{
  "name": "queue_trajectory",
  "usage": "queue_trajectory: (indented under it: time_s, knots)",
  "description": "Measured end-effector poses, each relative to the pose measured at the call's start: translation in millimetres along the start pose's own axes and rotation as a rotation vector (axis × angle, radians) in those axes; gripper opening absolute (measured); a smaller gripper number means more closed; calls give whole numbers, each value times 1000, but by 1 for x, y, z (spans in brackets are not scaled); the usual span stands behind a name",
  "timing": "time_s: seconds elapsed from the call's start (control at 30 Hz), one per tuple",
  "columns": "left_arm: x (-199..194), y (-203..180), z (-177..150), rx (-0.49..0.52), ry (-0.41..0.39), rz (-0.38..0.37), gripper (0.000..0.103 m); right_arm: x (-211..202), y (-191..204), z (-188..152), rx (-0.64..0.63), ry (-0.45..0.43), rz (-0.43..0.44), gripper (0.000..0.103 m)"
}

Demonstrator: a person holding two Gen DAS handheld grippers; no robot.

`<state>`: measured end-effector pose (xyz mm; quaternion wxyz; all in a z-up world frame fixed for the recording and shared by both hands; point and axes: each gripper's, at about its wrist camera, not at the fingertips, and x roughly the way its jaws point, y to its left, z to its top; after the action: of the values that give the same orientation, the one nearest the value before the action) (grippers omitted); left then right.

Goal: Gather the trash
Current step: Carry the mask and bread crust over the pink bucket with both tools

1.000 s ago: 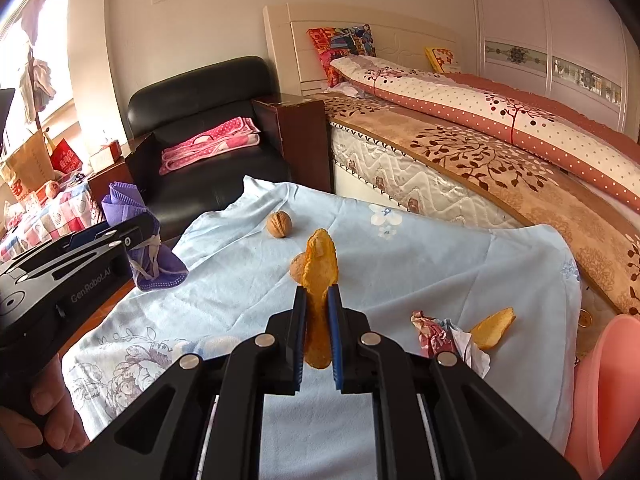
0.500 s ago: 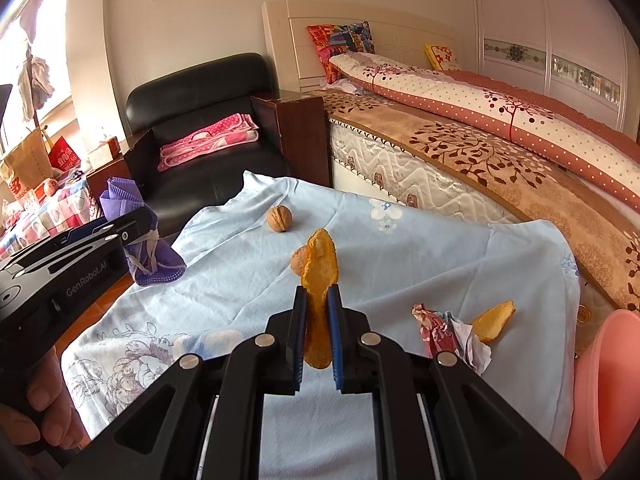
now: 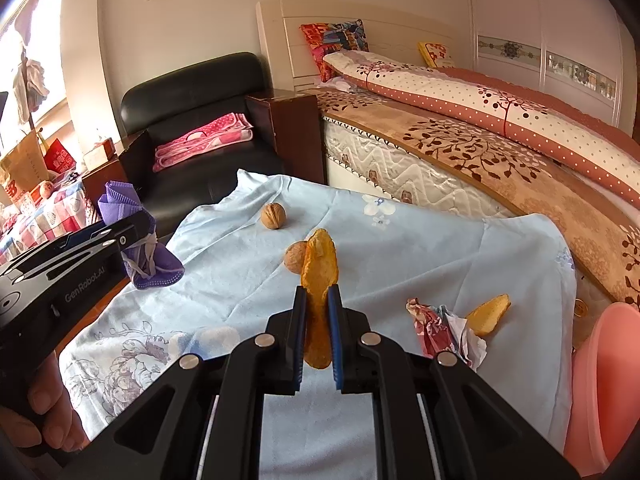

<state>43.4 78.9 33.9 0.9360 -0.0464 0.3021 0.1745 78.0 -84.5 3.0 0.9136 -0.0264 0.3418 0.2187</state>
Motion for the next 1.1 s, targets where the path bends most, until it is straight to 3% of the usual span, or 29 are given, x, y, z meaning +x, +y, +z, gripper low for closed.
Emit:
queue_trajectory:
  time_s: [1.1]
  knots:
    - [-9, -37, -6, 79, -12, -64, 32, -12, -33, -10, 81, -13, -51, 10]
